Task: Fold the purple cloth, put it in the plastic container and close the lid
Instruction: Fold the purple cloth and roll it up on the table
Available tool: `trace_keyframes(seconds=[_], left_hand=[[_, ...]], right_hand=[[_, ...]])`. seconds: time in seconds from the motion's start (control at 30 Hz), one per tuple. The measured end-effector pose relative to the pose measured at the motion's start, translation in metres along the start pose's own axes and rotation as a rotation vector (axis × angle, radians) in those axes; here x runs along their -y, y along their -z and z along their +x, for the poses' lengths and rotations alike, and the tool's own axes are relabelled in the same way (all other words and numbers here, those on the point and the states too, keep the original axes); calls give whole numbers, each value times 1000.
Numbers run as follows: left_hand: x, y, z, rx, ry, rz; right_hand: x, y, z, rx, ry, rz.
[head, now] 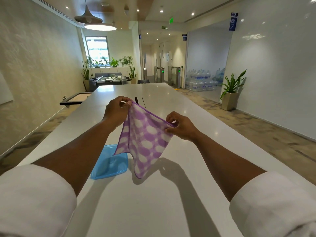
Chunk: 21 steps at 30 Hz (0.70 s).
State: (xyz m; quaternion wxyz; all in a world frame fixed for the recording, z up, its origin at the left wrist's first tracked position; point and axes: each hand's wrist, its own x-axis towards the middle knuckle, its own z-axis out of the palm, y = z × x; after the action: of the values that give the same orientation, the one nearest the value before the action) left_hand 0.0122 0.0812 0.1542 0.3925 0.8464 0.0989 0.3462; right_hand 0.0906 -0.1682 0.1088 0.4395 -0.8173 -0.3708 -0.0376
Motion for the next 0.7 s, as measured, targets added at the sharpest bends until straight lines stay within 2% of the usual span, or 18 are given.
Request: trace_keyframes(seconds=[0.33,0.43,0.53,0.7], left_hand=[[1,5,2,-14,35,18],[10,11,2,-38,56,57],[16,11,0,-15,107,81],[10,6,-6,42,160,71]], right_hand=[[-2,3,4,33,-24,-245],[4,13,5,-134,-51,-125],[18,23,9,-321,-108,180],[36,28,16,-387,-133,345]])
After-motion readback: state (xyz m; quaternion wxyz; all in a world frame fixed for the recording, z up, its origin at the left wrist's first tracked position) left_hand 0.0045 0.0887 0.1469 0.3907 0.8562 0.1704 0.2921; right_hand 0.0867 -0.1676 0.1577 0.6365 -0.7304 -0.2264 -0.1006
